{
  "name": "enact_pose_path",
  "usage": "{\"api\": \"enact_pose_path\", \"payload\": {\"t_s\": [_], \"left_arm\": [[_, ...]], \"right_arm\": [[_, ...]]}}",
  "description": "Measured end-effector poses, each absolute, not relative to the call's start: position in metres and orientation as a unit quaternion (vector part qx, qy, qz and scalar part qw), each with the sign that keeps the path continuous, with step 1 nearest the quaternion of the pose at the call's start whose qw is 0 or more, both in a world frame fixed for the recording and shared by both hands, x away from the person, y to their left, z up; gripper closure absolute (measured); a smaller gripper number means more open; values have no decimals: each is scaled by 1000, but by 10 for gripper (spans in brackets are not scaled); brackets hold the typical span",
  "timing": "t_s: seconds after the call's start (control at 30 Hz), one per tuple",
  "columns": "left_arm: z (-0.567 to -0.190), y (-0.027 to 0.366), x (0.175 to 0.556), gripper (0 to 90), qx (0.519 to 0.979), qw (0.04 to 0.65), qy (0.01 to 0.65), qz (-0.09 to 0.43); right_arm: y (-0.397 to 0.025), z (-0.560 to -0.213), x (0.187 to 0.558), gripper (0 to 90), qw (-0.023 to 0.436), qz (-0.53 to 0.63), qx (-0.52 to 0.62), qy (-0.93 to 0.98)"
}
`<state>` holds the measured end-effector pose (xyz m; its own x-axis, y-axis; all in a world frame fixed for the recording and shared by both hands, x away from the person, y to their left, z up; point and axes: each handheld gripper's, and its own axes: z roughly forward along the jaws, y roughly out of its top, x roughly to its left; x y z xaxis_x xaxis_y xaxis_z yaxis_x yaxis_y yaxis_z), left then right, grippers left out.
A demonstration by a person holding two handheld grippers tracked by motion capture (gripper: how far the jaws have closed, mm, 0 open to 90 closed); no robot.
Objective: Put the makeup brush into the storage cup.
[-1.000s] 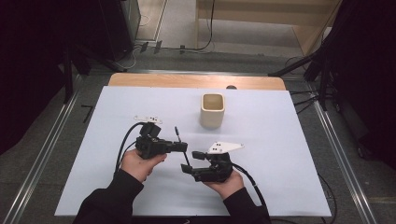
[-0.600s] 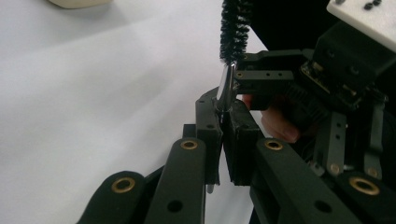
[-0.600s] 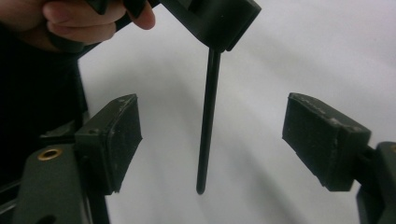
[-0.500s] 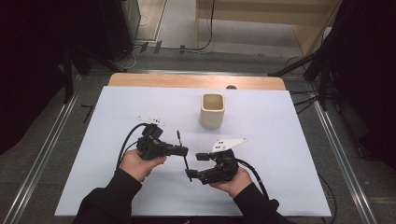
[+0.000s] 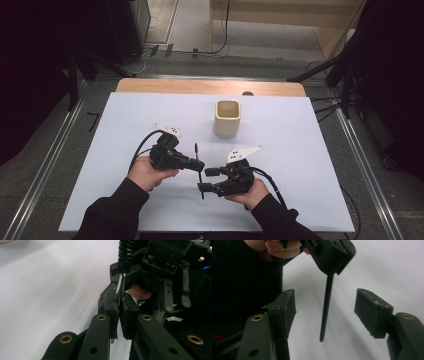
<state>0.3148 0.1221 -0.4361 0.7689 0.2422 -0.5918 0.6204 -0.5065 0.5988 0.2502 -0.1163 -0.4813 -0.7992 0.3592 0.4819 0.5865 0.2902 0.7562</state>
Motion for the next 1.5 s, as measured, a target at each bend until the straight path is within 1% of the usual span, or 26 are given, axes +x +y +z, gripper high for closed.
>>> {"api": "enact_pose_path", "payload": {"t_s": [0.1,0.17,0.27,0.3,0.4,0.57,0.83,1.27,1.33,1.4,1.5], "left_arm": [[-438,120,314,863,843,423,241,-228],[-439,120,315,863,842,424,238,-232],[-439,118,315,863,842,423,237,-235],[-440,117,315,863,843,423,235,-235],[-440,116,315,862,842,422,239,-235],[-441,115,315,862,843,420,241,-235],[-441,115,315,862,837,427,242,-241],[-442,116,314,851,839,429,237,-236],[-442,117,313,794,841,429,238,-229],[-443,118,313,761,843,428,238,-224],[-443,120,314,675,840,433,243,-220]], "right_arm": [[-116,-482,251,458,125,-525,-294,-789],[-115,-483,250,488,118,-526,-293,-790],[-114,-486,249,535,122,-526,-301,-786],[-114,-489,249,563,128,-527,-309,-781],[-113,-491,250,600,143,-529,-316,-774],[-113,-490,250,716,144,-533,-328,-766],[-113,-491,251,851,145,-533,-337,-762],[-112,-491,251,860,141,-529,-333,-768],[-112,-491,251,860,143,-527,-334,-769],[-113,-492,251,860,144,-523,-337,-770],[-113,-493,252,860,144,-521,-338,-771]]}}
